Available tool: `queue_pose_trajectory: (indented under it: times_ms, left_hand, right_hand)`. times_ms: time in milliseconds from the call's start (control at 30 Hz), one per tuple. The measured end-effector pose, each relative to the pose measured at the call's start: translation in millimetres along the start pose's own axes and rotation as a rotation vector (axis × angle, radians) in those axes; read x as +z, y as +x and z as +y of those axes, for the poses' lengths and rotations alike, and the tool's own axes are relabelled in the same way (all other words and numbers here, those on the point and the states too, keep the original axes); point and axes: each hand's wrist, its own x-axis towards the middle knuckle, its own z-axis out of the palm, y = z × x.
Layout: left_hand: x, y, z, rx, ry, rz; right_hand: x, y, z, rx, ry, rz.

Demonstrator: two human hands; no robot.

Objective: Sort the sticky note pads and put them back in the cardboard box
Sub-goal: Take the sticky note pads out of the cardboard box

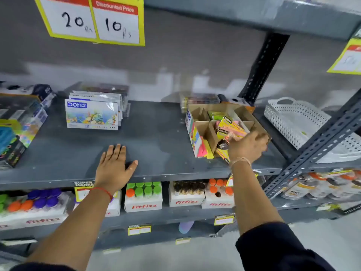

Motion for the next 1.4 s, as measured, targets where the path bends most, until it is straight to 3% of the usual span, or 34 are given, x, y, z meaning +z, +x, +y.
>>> queue_pose_trajectory:
  times_ms: [100, 167, 267, 333, 433, 533, 667, 800, 1033, 1300, 1400]
  left_hand:
    - [3, -1, -1, 0.004, 0.000, 0.032]
    - [5, -3, -1, 0.014, -0.003, 0.028]
    - [2, -3, 0, 0.020, 0.014, 0.035]
    - [3, -4, 0, 0.018, 0.029, 0.035]
    - [2, -4, 1, 0.018, 0.047, 0.019]
    - [0, -5, 3, 0.011, 0.032, 0.013]
    - [-1, -5, 4, 0.019, 0.053, 0.003]
    - [-1, -5, 3, 0.015, 0.079, -0.003]
    - [0, -5, 3, 0.020, 0.091, -0.001]
    - [1, -4, 3, 0.019, 0.097, -0.003]
    - [1, -4, 3, 0.023, 0.100, -0.008]
  right_hand:
    - [2, 2, 11, 0.275, 0.100, -0.110]
    - [9, -2, 16, 0.307, 0.252, -0.139]
    - [15, -4, 13, 0.164, 0.351, -0.018]
    - [17, -3, 12, 0.029, 0.289, 0.011]
    - [16, 8, 10, -0.164, -0.058, -0.035]
    - [9, 34, 6, -0.311, -0.319, -0.252]
    - [-3, 58, -1, -0.310, -0.450, -0.530]
    - [-4, 62, -10, -0.259, -0.541, -0.612]
    - [-1, 64, -15, -0.207, -0.510, -0.596]
    - [-11, 55, -10, -0.327, -0.524, -0.507]
    - [-13, 50, -1, -0.339, -0.355, -0.551]
